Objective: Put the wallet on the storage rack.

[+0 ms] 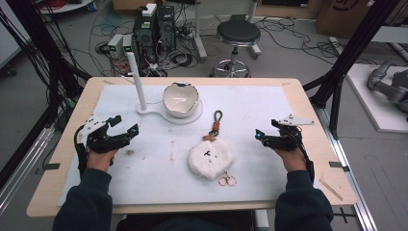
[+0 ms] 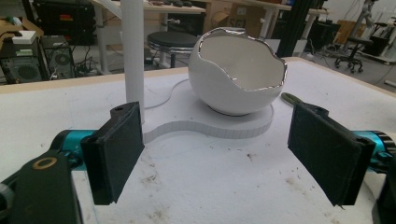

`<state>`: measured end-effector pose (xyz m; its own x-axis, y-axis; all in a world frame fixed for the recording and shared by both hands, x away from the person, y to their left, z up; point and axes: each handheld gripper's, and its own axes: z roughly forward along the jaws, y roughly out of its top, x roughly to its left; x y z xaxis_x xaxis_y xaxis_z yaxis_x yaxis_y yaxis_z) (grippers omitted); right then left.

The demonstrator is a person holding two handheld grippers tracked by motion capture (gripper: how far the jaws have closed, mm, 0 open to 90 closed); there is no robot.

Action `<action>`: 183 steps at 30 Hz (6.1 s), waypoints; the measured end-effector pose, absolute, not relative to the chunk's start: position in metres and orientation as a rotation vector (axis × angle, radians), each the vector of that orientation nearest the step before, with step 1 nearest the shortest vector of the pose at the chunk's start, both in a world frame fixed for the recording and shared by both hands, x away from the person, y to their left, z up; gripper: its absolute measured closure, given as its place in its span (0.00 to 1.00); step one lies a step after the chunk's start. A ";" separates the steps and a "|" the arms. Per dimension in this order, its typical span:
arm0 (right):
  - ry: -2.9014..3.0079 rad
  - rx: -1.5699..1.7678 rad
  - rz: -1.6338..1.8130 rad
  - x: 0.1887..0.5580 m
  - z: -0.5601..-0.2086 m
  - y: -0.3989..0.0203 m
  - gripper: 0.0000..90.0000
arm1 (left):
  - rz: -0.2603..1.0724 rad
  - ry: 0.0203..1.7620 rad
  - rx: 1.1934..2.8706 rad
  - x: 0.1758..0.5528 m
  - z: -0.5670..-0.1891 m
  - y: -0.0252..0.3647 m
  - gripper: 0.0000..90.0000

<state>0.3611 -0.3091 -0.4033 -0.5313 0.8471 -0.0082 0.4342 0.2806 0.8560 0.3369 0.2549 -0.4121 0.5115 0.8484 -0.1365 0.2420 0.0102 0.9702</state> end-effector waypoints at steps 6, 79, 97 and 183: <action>2.086 1.152 1.186 0.361 -0.404 -0.310 0.23 | 0.618 0.982 1.531 0.339 -0.413 0.255 0.20; 2.392 0.647 1.536 0.333 -0.397 -0.195 0.83 | 0.165 0.535 1.794 0.329 -0.422 0.143 0.82; 2.611 0.807 1.686 0.349 -0.413 -0.195 0.73 | 0.163 0.409 1.666 0.324 -0.413 0.153 0.86; 2.371 0.151 0.615 0.494 -0.340 -0.058 0.87 | 0.545 1.028 1.520 0.343 -0.414 0.276 0.28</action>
